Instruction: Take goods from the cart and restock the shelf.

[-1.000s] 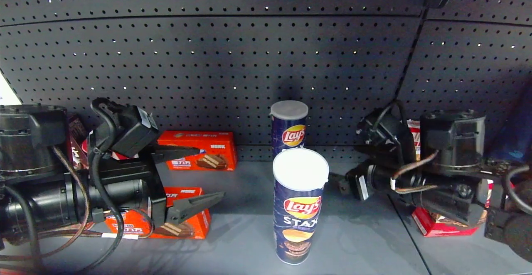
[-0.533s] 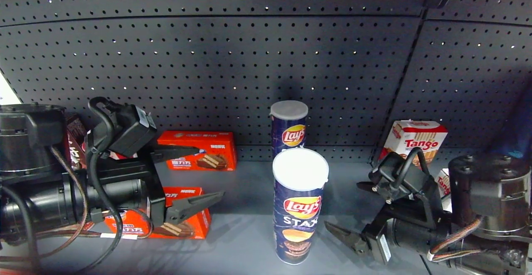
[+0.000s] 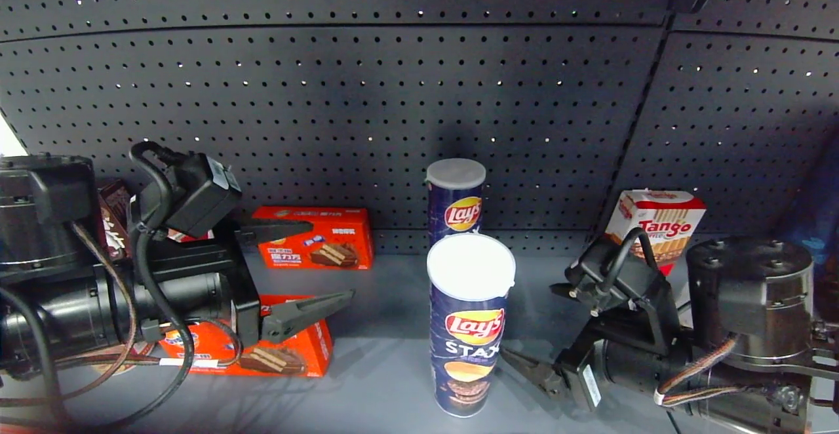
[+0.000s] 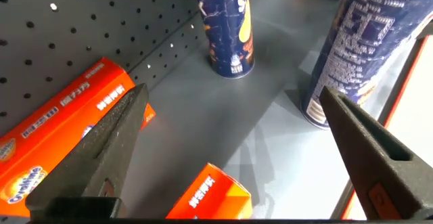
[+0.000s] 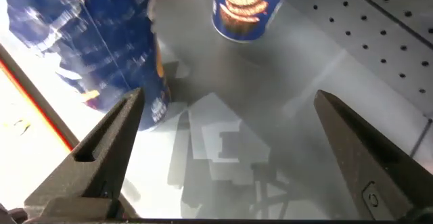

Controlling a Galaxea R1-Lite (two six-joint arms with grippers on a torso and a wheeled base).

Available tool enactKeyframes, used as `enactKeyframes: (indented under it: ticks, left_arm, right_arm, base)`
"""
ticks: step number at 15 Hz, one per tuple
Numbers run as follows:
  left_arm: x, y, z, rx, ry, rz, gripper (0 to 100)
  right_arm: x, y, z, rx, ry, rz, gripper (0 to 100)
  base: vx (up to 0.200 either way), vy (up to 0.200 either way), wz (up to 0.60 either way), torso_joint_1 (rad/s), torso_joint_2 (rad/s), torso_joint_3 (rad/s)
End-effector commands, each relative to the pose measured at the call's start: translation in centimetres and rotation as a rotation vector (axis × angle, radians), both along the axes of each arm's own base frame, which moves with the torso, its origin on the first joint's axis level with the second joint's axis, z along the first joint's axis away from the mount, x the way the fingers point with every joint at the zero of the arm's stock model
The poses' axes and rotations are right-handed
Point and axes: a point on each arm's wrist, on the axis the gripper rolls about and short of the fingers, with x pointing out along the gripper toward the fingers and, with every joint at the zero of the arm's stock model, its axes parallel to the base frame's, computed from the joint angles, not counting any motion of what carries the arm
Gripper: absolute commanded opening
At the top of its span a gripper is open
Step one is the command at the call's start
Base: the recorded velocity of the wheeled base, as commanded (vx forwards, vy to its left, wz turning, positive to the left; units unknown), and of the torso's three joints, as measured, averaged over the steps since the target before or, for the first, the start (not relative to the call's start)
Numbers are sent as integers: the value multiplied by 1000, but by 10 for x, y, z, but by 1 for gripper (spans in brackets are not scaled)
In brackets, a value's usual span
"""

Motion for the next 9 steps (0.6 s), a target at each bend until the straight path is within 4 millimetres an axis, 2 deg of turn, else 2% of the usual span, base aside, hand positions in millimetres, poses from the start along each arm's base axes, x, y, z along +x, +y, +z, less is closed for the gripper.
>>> enactKeyframes:
  ticks: [1,7,9]
  left_arm:
    - [0,0,-1,1,2,0,100]
    - [0,0,-1,2,5,0,100]
    - [0,0,-3,3,10,1,100]
  right_arm:
    - [3,4,-3,-9,8,3,100]
    - [4,7,-5,-12,12,9,100]
    - [8,6,1,5,-6,-4,100]
  base:
    - [0,0,0,0,0,0]
    - [0,0,0,0,0,0]
    - [0,0,0,0,0,0]
